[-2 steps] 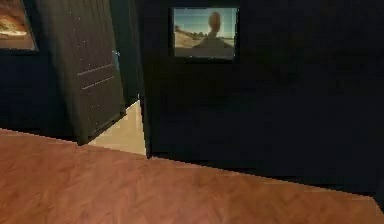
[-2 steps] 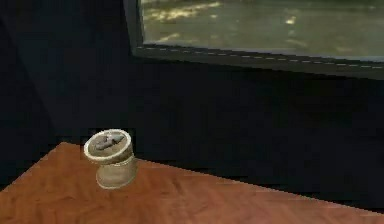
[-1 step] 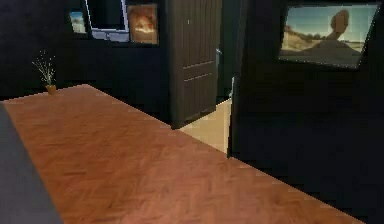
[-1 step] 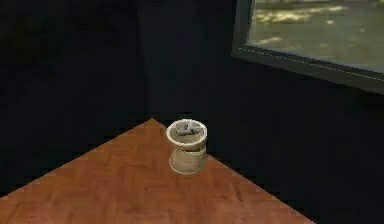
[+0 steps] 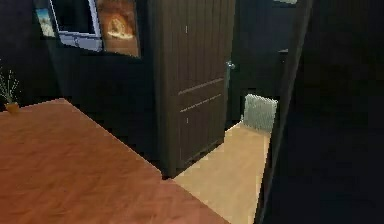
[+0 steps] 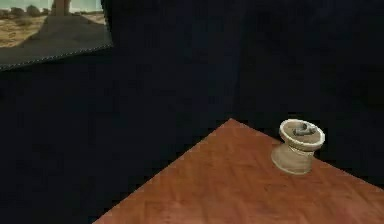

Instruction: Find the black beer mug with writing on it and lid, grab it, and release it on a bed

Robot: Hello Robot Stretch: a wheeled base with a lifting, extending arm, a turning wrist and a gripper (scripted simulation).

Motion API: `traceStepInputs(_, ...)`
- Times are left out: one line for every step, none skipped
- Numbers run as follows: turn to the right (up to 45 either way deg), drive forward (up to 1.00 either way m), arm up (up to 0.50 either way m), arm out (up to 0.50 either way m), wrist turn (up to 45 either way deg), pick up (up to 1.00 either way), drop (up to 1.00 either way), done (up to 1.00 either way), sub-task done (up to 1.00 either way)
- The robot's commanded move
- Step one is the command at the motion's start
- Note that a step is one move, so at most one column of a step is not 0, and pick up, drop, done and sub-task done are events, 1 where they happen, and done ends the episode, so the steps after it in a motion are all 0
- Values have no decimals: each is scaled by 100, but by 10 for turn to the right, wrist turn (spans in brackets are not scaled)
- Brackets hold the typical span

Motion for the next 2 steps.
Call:
traceStepInputs(0, 100, 0, 0, 0, 0, 0, 0, 0)
traceStepInputs(420, 0, 0, 0, 0, 0, 0, 0, 0)
